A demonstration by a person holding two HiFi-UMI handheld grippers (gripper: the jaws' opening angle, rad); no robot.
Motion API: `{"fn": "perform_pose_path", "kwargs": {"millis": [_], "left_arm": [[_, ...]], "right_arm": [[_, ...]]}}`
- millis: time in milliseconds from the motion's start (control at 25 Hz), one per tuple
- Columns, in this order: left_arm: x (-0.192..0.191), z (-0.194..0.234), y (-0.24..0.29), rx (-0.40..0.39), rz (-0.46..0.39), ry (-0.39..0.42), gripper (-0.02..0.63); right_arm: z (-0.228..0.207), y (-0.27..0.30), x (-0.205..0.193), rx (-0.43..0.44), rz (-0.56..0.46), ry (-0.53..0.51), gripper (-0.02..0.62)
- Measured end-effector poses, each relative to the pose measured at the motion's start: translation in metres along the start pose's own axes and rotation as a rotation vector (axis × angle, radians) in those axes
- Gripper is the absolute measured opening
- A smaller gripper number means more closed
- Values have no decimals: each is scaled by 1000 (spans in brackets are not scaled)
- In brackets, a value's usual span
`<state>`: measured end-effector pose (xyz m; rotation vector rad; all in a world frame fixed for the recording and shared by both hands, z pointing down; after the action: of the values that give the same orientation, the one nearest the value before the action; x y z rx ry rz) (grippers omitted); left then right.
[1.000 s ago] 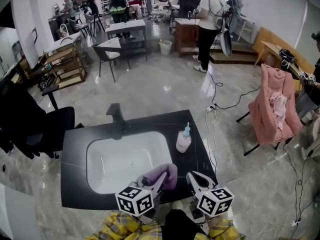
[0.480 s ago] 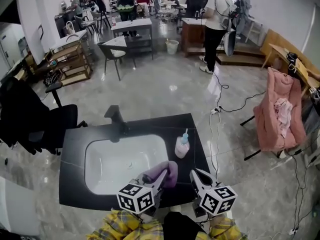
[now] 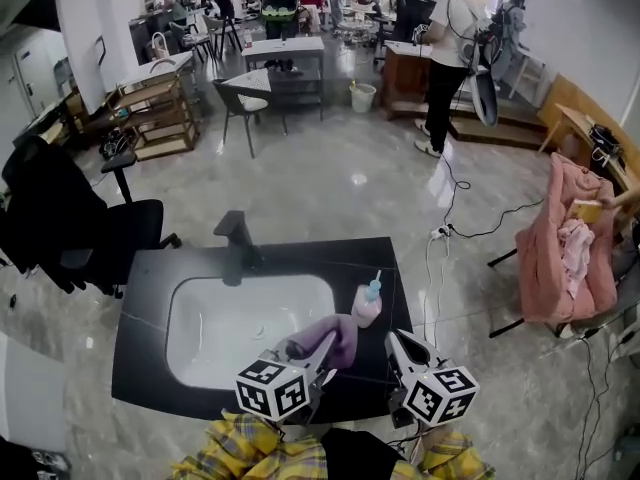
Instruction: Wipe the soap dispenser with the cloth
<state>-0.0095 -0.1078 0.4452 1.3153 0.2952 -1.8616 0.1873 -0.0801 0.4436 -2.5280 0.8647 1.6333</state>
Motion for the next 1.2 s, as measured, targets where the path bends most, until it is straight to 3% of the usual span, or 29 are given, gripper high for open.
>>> {"fn": "perform_pose_path", "kwargs": {"millis": [640,1200], "left_arm": [[24,11,27,45,-81,-15,58],[28,20,46,80,-61,-22,58]], "right_arm": [[-20,31,43,96,-57,-48,6],[-20,57,55,237,-50,-125,8]]}}
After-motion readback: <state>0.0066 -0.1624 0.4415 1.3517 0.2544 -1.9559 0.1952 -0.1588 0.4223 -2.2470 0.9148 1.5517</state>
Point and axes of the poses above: the fingertips, and each gripper's own axes: y forward along the fingers, z to its left, x out of its top, the point moved 7 cm from there along -y, backward along the fingers, and after that the axes turned 4 degrees about y, right-handed, at the moved point
